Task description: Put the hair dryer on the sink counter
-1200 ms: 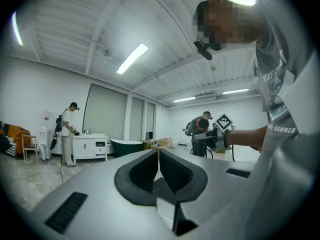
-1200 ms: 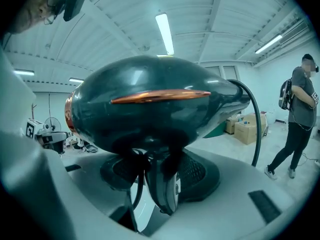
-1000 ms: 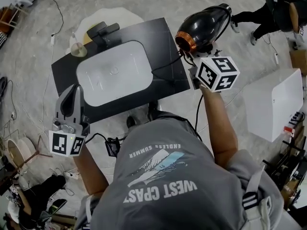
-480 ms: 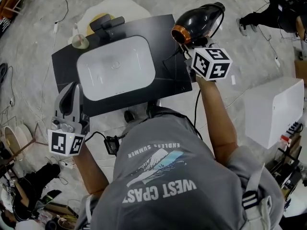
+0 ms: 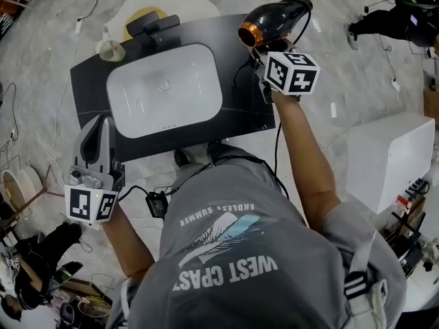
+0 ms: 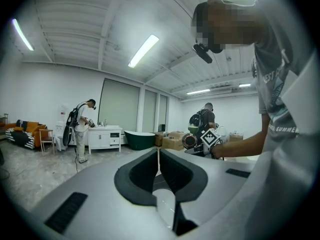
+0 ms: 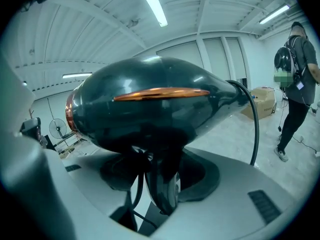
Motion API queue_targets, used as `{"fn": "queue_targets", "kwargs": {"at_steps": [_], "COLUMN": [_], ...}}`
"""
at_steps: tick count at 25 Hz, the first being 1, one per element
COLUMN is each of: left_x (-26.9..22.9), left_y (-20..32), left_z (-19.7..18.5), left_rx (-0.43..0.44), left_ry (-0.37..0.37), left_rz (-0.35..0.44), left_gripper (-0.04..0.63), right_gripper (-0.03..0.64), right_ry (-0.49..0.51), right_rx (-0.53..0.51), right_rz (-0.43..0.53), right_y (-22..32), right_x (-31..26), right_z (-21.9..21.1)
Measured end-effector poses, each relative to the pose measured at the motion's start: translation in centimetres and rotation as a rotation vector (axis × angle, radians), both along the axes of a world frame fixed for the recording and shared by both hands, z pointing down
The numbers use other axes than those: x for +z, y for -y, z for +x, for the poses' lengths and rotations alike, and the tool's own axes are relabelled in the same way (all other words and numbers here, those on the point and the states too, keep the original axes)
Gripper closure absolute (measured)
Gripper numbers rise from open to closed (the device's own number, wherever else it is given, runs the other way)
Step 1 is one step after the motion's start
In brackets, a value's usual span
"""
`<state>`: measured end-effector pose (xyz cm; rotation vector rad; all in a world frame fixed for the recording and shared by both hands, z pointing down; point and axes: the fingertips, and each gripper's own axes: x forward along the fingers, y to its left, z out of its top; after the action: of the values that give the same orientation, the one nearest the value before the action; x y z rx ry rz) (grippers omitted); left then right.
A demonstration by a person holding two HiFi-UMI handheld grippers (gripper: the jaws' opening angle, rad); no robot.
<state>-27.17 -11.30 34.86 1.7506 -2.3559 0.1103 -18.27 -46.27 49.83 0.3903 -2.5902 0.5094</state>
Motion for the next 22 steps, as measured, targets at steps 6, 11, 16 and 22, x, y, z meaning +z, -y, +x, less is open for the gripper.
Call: {"fn": "queue_targets", "kwargs": {"at_steps": [6,11,16,22], "left_x": [0.4,1.1,1.6,2.4], "left_y": [0.3,0.6,1.0,1.0], "left_z": [-0.3,-0.6,-1.0,-1.3], "left_rx": [-0.012,-0.023,-0.033,-0.050], "left_ry": [-0.013,-0.032,-0.045,-0.060], "left_rz": [-0.016,-0.031,-0.036,-0.048], "left_gripper": [0.569,0.569,0.569,0.569], "right_gripper": [0.393,0.393,0.393,0.393], "right_ry": [-0.042,-0.094,-0.156,-0.229], "right_rx": [0.000,-0.015,-0.043,-0.076], "right_rz": [-0.011,-0.038,-0.037,-0.027], "right_y": [1.0,1.5,1.5,1.3], "right_x": [2.6,5.9,8.5,11.2], "right_z": [-1.5,-2.8,-4.1,-5.7]}}
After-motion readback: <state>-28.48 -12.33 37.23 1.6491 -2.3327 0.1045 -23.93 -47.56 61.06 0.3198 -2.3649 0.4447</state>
